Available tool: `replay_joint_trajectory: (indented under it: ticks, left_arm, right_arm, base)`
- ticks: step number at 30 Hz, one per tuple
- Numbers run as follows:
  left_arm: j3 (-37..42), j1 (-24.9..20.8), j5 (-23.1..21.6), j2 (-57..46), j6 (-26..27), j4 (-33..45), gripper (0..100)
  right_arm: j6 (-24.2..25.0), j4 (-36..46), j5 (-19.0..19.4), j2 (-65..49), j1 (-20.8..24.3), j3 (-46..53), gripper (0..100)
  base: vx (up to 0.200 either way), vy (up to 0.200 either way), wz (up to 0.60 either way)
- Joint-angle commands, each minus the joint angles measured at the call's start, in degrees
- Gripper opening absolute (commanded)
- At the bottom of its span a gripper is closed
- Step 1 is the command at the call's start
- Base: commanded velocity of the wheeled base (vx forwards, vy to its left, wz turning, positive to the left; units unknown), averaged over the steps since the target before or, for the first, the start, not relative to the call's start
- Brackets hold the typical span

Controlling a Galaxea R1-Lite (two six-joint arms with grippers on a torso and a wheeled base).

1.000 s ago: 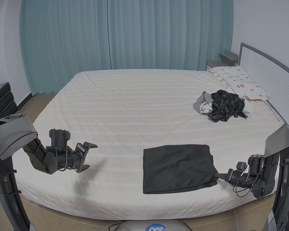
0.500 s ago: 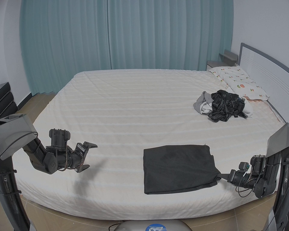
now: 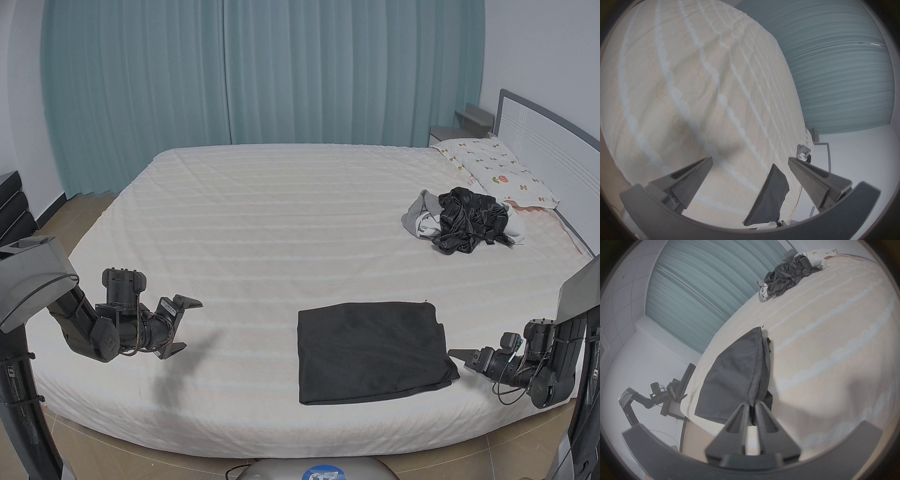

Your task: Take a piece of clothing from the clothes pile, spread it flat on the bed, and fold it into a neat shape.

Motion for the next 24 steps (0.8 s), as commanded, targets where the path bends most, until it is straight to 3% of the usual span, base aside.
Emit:
replay_joint_trajectory:
  ticks: [1,5,11,20,21,24]
  left_arm:
    - [-0.17,0.05,-0.01,0.06,0.03,-0.02,100]
    - [-0.25,0.05,0.08,0.15,0.03,-0.02,100]
    - [-0.25,-0.03,0.08,0.15,0.03,-0.02,100]
    - [-0.25,-0.03,0.08,0.15,0.03,-0.02,100]
    - [-0.25,-0.03,0.08,0.15,0.03,-0.02,100]
    - [-0.25,-0.03,0.08,0.15,0.03,-0.02,100]
  right_arm:
    - [4.81,-0.52,-0.74,1.07,1.46,-5.84,100]
    - [8.68,-0.52,-4.26,4.49,3.75,-11.11,100]
    - [12.02,-0.52,-11.73,9.86,7.7,-18.05,100]
    - [12.28,-0.52,-13.4,11.26,8.14,-21.31,100]
    - [12.28,-0.52,-13.75,11.26,8.14,-21.31,0]
    - [12.72,-0.52,-14.01,11.17,8.41,-21.31,0]
  base:
    - [0.2,0.0,0.0]
    - [0.2,0.0,0.0]
    - [0.0,0.0,0.0]
    - [0.0,0.0,0.0]
    - [0.0,0.0,0.0]
    - [0.0,0.0,0.0]
